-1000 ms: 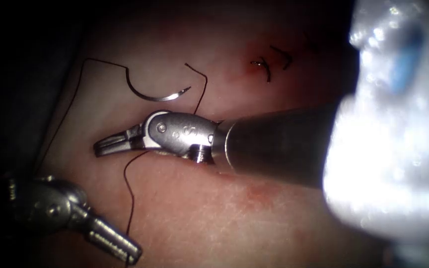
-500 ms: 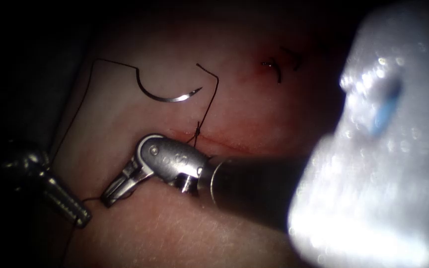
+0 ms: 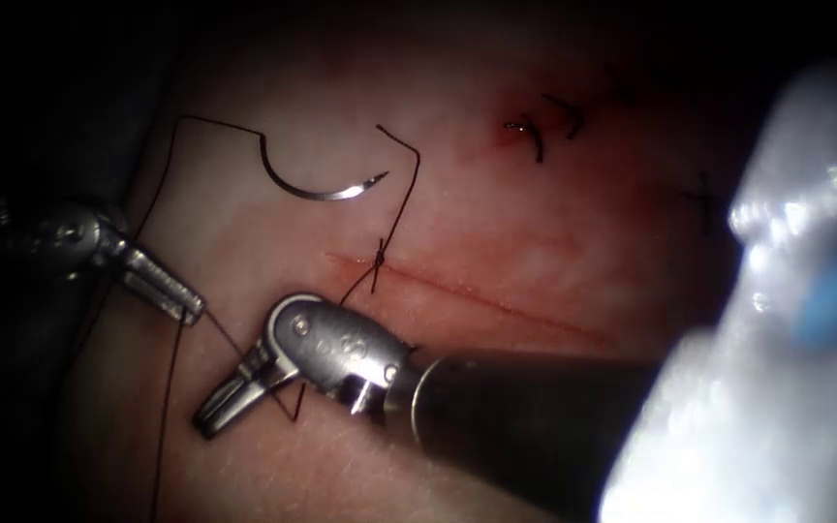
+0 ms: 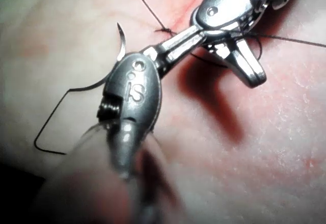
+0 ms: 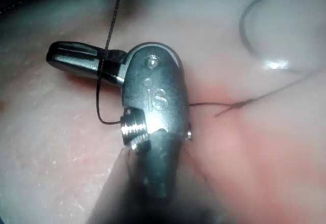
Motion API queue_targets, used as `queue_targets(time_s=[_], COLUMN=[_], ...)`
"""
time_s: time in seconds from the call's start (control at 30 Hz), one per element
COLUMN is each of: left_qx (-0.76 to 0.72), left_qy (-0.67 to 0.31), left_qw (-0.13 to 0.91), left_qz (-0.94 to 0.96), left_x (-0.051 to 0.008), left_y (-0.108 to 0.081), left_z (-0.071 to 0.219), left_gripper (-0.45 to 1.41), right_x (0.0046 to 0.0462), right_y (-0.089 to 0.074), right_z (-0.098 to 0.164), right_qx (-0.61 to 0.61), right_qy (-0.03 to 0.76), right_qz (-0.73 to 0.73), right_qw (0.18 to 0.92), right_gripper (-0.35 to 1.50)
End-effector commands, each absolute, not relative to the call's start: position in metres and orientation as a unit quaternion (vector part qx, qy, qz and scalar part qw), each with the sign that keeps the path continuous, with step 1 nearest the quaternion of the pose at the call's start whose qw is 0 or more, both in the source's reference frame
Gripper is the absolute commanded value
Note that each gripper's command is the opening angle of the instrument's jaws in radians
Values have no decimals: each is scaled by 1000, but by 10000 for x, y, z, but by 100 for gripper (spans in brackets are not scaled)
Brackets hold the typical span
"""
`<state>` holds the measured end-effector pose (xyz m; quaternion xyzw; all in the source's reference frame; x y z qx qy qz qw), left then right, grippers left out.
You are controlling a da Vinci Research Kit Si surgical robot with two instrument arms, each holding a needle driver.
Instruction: Wound Closure
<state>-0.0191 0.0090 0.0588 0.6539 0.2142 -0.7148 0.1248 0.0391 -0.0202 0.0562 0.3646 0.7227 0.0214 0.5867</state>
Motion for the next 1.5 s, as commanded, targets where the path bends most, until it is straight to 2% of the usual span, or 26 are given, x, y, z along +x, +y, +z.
queue_targets(time_s=[0.03, 0.33, 0.6, 0.8, 1.13, 1.23, 1.3, 1.33, 1.37, 1.4, 1.43, 1.5], left_qx=[651, 651, 660, 665, 672, 677, 679, 681, 681, 682, 682, 683], left_qy=[213, 211, 216, 216, 201, 197, 195, 195, 195, 193, 194, 193], left_qw=[122, 116, 120, 119, 111, 109, 109, 109, 109, 108, 108, 108], left_qz=[-718, -720, -710, -705, -704, -701, -699, -697, -697, -697, -697, -696], left_x=[-196, -196, -205, -212, -262, -261, -260, -261, -262, -263, -264, -267], left_y=[91, 90, 84, 83, 74, 72, 70, 69, 68, 67, 67, 67], left_z=[603, 642, 640, 641, 655, 658, 658, 658, 658, 658, 658, 658], left_gripper=[-45, -45, -45, -45, -45, -45, -45, -45, -45, -45, -45, -45], right_x=[395, 351, 322, 313, 313, 307, 306, 306, 306, 305, 304, 299], right_y=[-203, -184, -177, -180, -187, -187, -188, -190, -190, -189, -189, -188], right_z=[563, 550, 556, 554, 555, 555, 555, 555, 555, 556, 557, 559], right_qx=[352, 287, 280, 276, 246, 229, 216, 203, 191, 183, 175, 161], right_qy=[730, 744, 738, 736, 725, 719, 721, 725, 729, 733, 736, 735], right_qz=[50, 233, 273, 293, 422, 473, 478, 473, 466, 458, 451, 446], right_qw=[583, 556, 550, 544, 485, 454, 452, 458, 463, 468, 474, 485], right_gripper=[-35, -35, -35, -35, -35, -18, 2, 17, 44, 57, 64, 66])
